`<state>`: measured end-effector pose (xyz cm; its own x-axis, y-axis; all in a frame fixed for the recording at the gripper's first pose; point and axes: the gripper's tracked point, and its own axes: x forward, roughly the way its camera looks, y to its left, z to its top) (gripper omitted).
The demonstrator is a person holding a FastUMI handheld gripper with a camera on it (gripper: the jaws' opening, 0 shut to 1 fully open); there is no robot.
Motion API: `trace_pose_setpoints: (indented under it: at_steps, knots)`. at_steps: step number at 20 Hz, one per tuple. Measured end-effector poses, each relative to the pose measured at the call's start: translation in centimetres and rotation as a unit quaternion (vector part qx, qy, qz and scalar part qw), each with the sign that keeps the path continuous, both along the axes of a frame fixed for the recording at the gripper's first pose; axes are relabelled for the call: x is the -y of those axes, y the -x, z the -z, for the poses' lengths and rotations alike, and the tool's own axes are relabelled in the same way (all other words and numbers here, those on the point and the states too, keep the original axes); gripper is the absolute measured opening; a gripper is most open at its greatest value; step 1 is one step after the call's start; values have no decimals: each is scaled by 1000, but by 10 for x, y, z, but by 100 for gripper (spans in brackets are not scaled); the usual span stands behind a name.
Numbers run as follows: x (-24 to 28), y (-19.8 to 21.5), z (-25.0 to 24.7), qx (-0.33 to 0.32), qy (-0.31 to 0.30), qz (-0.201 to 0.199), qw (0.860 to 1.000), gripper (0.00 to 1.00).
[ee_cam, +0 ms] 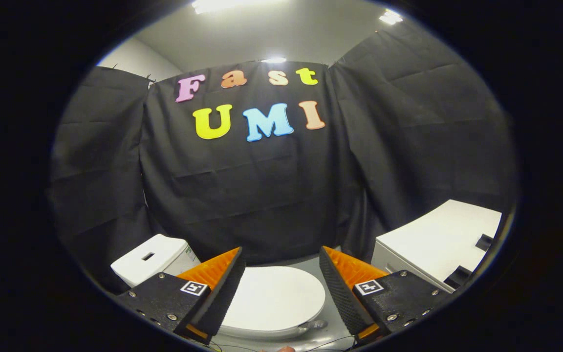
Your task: Open the toilet lid.
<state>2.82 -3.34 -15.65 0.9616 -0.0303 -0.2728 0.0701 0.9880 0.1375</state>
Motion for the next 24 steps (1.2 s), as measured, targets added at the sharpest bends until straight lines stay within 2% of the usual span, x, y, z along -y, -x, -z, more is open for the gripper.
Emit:
trace_pose_setpoints:
  at_steps: [7, 14, 19, 24]
  knots:
    - [6, 4, 89, -86, -29, 2, 996, 96]
    - [6, 14, 142, -137, -28, 5, 990, 96]
    - [2, 25, 183, -180, -56, 10, 982, 96]
    - [11, 38, 219, -213, -114, 40, 970, 95]
